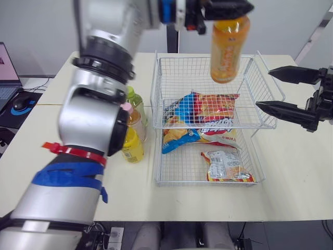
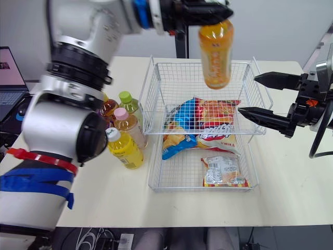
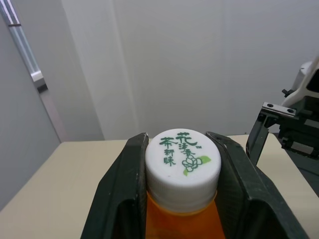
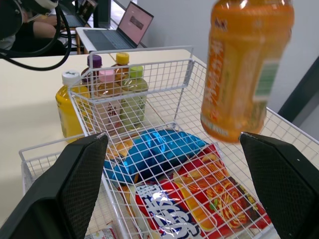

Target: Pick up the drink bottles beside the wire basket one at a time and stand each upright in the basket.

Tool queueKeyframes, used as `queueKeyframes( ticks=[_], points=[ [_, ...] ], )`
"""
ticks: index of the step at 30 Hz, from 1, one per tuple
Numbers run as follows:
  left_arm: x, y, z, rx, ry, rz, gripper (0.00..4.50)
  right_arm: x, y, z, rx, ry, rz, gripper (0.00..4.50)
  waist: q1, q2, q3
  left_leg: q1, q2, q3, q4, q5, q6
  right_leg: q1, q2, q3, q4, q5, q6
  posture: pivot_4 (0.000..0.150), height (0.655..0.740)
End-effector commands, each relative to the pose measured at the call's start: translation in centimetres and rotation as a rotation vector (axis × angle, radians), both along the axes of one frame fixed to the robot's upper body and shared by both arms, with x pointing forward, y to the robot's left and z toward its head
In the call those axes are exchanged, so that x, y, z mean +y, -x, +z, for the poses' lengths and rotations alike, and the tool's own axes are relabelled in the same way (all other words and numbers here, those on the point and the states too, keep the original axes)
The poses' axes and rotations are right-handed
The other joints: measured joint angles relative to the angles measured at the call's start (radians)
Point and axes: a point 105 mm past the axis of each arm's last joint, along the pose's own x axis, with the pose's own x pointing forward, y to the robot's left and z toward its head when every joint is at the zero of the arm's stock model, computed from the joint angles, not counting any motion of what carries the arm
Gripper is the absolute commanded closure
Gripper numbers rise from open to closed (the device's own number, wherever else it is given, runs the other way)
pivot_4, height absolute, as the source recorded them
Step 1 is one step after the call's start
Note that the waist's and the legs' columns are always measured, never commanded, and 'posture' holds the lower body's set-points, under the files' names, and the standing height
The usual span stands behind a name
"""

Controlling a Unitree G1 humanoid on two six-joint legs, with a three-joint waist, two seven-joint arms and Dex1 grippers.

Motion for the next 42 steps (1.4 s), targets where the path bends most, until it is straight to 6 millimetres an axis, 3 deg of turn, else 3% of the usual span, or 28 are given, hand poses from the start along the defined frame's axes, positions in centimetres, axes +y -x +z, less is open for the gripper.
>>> queueKeyframes(
  ticks=[1,6,13,20,23,25,29,37,42],
  points=[
    [-1.0,0.0,1.5,-0.073,0.056,0.025,3.15,-0.2,1.0,1.4,-0.058,-0.002,-0.037,0.0,-0.004,0.0,0.0,0.0,0.0,0.0,0.0,0.0,0.0,0.0,0.0,0.0,0.0,0.0,0.0,0.15,0.74],
    [-2.4,-1.7,-0.4,-0.051,0.049,0.123,3.15,-0.2,1.5,1.4,-0.05,-0.011,-0.054,0.0,-0.004,0.001,0.001,0.0,0.0,0.001,0.0,0.0,0.0,-0.001,0.0,0.0,0.001,0.0,0.0,0.15,0.74],
    [-2.8,-1.9,-0.5,0.056,0.082,0.118,3.15,-0.1,1.6,1.3,-0.046,-0.021,-0.059,0.0,0.001,0.001,0.001,0.0,0.0,0.0,0.001,0.0,0.0,0.0,0.0,0.0,0.001,0.0,0.0,0.15,0.74],
    [-2.3,-1.4,0.7,0.046,0.076,0.103,0.95,-0.2,1.6,1.5,-0.051,-0.028,-0.07,0.0,0.0,0.001,0.001,0.0,0.0,0.0,0.001,0.0,0.0,0.0,0.0,0.0,0.001,0.0,0.0,0.15,0.74],
    [-1.6,-0.9,2.2,0.015,0.096,0.087,0.02,-0.4,1.5,2.0,-0.073,-0.032,-0.083,0.0,-0.001,0.001,0.001,0.0,0.0,0.0,0.001,0.0,0.0,0.0,0.0,0.0,0.001,0.0,0.0,0.15,0.74],
    [-0.8,-0.5,3.2,-0.012,0.103,0.074,0.02,-0.5,1.5,2.2,-0.086,-0.036,-0.09,0.0,-0.003,0.001,0.001,0.0,0.0,0.0,0.0,0.0,0.0,0.0,0.0,0.0,0.001,0.0,0.0,0.15,0.74],
    [1.7,0.1,4.5,-0.051,0.089,0.054,0.02,-0.6,1.5,2.5,-0.107,-0.036,-0.101,0.0,-0.005,0.001,0.001,0.001,0.0,0.0,0.0,0.0,0.0,0.0,0.001,0.0,0.001,0.0,0.0,0.15,0.74],
    [9.8,2.6,5.3,-0.048,0.079,0.072,0.02,-0.5,1.5,2.6,-0.112,-0.042,-0.079,0.0,-0.005,0.002,0.0,0.001,0.001,0.0,0.0,0.0,0.0,0.0,0.001,0.001,0.002,0.0,0.0,0.15,0.74],
    [15.6,5.2,4.2,-0.072,0.077,0.181,0.02,0.1,1.7,2.4,-0.102,-0.019,-0.011,0.0,-0.008,0.002,0.0,0.001,0.002,0.0,0.001,0.0,0.0,0.0,0.002,0.001,0.001,0.0,0.0,0.15,0.74]
  ],
)
